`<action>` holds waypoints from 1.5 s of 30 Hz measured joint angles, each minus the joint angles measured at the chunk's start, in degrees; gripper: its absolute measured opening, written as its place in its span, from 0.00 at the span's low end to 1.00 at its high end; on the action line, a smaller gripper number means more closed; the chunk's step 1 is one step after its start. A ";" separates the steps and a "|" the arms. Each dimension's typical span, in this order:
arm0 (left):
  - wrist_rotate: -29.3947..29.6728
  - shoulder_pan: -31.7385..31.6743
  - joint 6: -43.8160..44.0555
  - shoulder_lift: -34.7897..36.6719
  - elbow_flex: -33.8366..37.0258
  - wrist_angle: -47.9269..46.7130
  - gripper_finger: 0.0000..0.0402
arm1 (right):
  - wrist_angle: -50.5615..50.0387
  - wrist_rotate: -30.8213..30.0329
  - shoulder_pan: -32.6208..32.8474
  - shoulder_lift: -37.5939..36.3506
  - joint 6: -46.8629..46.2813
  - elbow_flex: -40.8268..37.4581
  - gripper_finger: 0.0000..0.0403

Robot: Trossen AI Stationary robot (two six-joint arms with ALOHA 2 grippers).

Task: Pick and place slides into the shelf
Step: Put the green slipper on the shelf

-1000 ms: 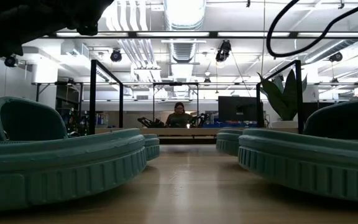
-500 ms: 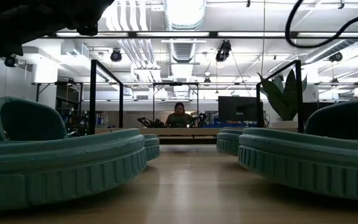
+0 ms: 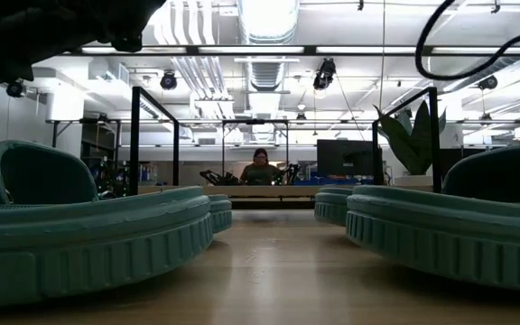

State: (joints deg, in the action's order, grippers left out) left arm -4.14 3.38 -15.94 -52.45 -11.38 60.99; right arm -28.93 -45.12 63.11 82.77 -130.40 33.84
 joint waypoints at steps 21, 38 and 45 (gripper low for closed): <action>0.09 0.00 0.00 0.00 0.00 0.00 0.44 | 6.45 -12.24 0.00 3.80 1.71 -1.09 0.22; 0.11 0.00 0.00 0.00 0.00 0.00 0.44 | 12.09 -11.65 -0.02 7.36 4.90 -1.35 0.27; 0.11 0.00 0.00 0.00 0.00 0.00 0.44 | 12.30 -13.51 -0.07 7.40 5.27 -1.35 0.29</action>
State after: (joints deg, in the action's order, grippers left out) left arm -4.03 3.38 -15.94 -52.45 -11.38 60.99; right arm -16.63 -58.63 63.03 90.17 -125.13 32.49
